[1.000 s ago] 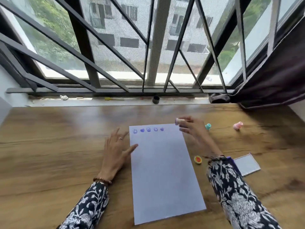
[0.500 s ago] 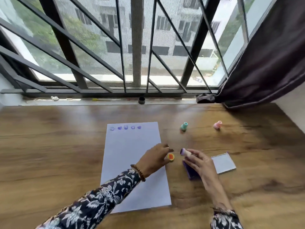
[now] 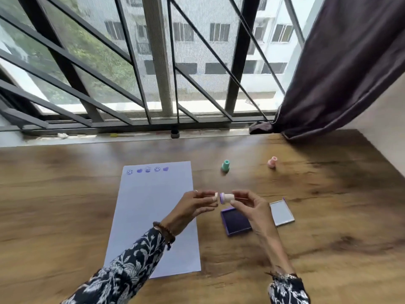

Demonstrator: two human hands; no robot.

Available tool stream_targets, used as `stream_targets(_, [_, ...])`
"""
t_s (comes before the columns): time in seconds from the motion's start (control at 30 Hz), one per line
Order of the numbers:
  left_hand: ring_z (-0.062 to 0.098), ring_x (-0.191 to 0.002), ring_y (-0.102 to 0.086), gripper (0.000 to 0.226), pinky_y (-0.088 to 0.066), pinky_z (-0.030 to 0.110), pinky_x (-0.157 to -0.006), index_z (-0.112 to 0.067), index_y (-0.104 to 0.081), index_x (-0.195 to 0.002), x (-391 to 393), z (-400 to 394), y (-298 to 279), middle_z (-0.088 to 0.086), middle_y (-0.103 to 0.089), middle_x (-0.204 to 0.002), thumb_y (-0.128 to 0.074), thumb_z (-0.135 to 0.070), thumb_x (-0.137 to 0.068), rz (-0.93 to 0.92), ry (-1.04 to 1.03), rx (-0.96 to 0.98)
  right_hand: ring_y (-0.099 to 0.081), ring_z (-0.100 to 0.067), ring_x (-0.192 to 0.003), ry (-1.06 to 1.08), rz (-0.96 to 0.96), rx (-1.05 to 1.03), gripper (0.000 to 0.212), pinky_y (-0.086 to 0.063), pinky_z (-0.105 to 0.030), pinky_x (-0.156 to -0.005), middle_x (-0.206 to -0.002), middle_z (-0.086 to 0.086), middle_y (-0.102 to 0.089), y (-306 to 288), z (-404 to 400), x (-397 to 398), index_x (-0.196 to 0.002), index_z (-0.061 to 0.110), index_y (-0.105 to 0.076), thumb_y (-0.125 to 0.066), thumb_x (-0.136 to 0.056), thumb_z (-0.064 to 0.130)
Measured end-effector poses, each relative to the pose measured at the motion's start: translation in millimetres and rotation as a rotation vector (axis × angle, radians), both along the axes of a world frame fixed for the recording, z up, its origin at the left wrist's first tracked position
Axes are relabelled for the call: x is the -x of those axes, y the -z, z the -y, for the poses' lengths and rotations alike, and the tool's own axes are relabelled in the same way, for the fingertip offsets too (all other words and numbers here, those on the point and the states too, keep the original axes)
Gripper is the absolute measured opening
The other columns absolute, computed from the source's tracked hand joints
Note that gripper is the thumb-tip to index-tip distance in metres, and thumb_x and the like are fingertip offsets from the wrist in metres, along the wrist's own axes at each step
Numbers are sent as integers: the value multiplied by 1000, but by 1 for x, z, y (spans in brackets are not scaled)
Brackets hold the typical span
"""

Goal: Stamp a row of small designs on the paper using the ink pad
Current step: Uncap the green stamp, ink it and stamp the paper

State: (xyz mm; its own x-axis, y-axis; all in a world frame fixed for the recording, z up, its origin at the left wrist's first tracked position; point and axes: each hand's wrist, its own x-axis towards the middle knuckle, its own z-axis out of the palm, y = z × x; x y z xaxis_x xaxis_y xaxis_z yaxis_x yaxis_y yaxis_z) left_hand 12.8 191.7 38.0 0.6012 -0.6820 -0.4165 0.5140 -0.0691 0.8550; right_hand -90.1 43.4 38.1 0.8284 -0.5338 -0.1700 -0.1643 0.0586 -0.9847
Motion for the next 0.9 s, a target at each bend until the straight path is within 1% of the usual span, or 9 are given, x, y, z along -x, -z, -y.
stream_targets(0.1, [12,-77,-70,14,-57,16,-71,-10,-69,-93,-1,4,-6,4,-74,-80,-59,-3,-83,7,23,25,-67,4,-69,-33,20,46,33,-48,-5,-62,-76,13,-72,-3,4,-3,-81,25,-69,-71,-72,-7])
stream_targets(0.2, [11,-74,-70,13,-57,16,-70,-9,-68,-93,-5,10,-10,10,-72,-84,-61,-4,-83,35,27,-5,-69,2,-73,-36,34,66,29,-49,-6,-64,-71,16,-73,-3,10,-3,-86,19,-71,-73,-70,-5])
stream_targets(0.33, [14,-76,-70,17,-57,16,-70,-4,-67,-98,-9,16,-12,14,-70,-88,-62,-3,-82,51,22,2,-69,1,-76,-21,38,136,34,-49,-6,-66,-72,20,-74,-7,13,-5,-79,32,-71,-76,-68,0])
stream_targets(0.43, [16,-83,-71,17,-55,14,-70,-5,-70,-95,-10,20,-11,10,-74,-86,-65,-4,-79,23,27,48,-68,5,-71,-5,34,167,34,-47,-5,-64,-69,23,-73,-9,18,-8,-75,35,-71,-78,-66,3])
stream_targets(0.57, [16,-90,-70,27,-54,13,-72,-7,-72,-93,-12,29,-3,7,-76,-88,-72,-16,-68,-11,11,110,-68,-1,-70,22,20,154,23,-50,-9,-64,-67,15,-75,-7,27,-13,-77,26,-75,-79,-66,5])
stream_targets(0.63, [15,-92,-69,27,-54,13,-73,-9,-73,-93,-13,34,3,5,-76,-90,-72,-20,-67,-13,13,132,-70,-5,-69,41,11,117,20,-53,-12,-64,-66,9,-75,-4,32,-17,-78,20,-76,-78,-66,4])
stream_targets(0.7, [16,-94,-68,28,-54,13,-75,-9,-72,-94,-17,40,10,6,-76,-93,-72,-20,-69,-16,15,132,-69,-8,-70,44,-16,116,20,-54,-14,-66,-68,7,-75,-2,38,-23,-76,20,-76,-79,-66,3])
stream_targets(0.8, [18,-99,-66,28,-54,17,-82,-8,-68,-102,-26,50,17,10,-72,-102,-69,-18,-76,55,47,83,-68,-6,-72,3,-56,169,20,-53,-14,-70,-71,9,-75,-4,48,-35,-74,26,-74,-79,-65,8])
stream_targets(0.9, [14,-93,-65,28,-54,14,-77,-8,-65,-105,-37,62,19,8,-69,-97,-69,-10,-77,184,11,26,-69,-10,-78,39,-68,302,19,-52,-15,-77,-81,0,-74,-8,61,-50,-86,18,-73,-77,-69,11])
